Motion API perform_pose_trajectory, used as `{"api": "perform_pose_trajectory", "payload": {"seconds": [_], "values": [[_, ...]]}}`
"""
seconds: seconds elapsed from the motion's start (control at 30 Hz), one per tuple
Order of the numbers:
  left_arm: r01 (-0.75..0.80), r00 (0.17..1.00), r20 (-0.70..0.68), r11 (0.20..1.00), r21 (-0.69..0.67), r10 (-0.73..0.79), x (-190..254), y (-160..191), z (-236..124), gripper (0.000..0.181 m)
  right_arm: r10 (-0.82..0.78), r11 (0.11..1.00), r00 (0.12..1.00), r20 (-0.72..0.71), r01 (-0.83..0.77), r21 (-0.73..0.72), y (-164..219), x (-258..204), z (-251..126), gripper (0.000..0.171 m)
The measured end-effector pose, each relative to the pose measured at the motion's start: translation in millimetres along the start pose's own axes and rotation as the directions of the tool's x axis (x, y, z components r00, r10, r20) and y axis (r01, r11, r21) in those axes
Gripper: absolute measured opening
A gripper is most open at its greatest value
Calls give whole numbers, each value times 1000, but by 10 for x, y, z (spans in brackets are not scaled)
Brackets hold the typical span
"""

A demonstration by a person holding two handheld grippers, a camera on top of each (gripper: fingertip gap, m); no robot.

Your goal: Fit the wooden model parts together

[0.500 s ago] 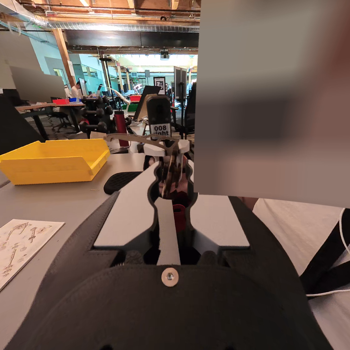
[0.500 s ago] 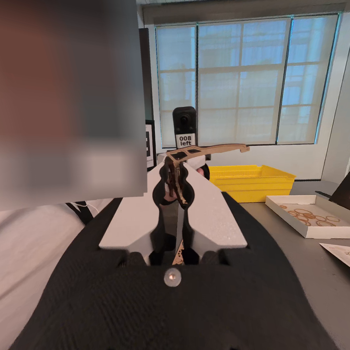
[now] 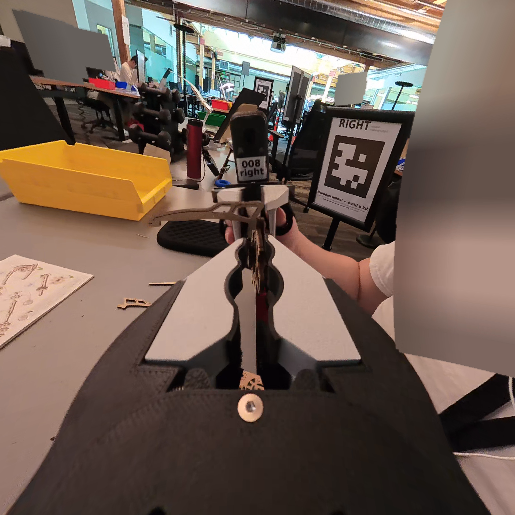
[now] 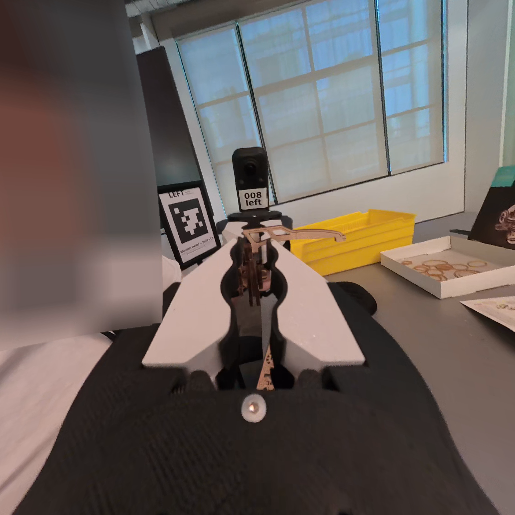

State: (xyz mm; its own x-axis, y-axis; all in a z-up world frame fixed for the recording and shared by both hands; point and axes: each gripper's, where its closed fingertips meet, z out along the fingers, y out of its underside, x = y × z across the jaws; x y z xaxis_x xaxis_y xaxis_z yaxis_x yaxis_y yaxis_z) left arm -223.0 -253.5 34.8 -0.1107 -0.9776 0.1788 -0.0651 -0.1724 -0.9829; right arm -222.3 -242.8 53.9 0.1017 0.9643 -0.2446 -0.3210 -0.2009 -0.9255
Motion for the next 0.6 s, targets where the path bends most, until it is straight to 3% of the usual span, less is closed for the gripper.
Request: {"api": "perform_pose_trajectory", "payload": {"seconds": [0.03,0.23,0.6], "values": [[9,1000,4,1000,-5,-9,-9,10,0,9,1,1000,1000,-4,-1,-15,14,2,5,14],[19,1000,18,1000,-18,-19,-36,36,-8,8,-21,994,1000,-6,20,-107,122,-18,52,4],[-5,999,-43,999,-38,3,94,36,5,8,-34,993,996,81,43,-109,124,-152,40,2]]}}
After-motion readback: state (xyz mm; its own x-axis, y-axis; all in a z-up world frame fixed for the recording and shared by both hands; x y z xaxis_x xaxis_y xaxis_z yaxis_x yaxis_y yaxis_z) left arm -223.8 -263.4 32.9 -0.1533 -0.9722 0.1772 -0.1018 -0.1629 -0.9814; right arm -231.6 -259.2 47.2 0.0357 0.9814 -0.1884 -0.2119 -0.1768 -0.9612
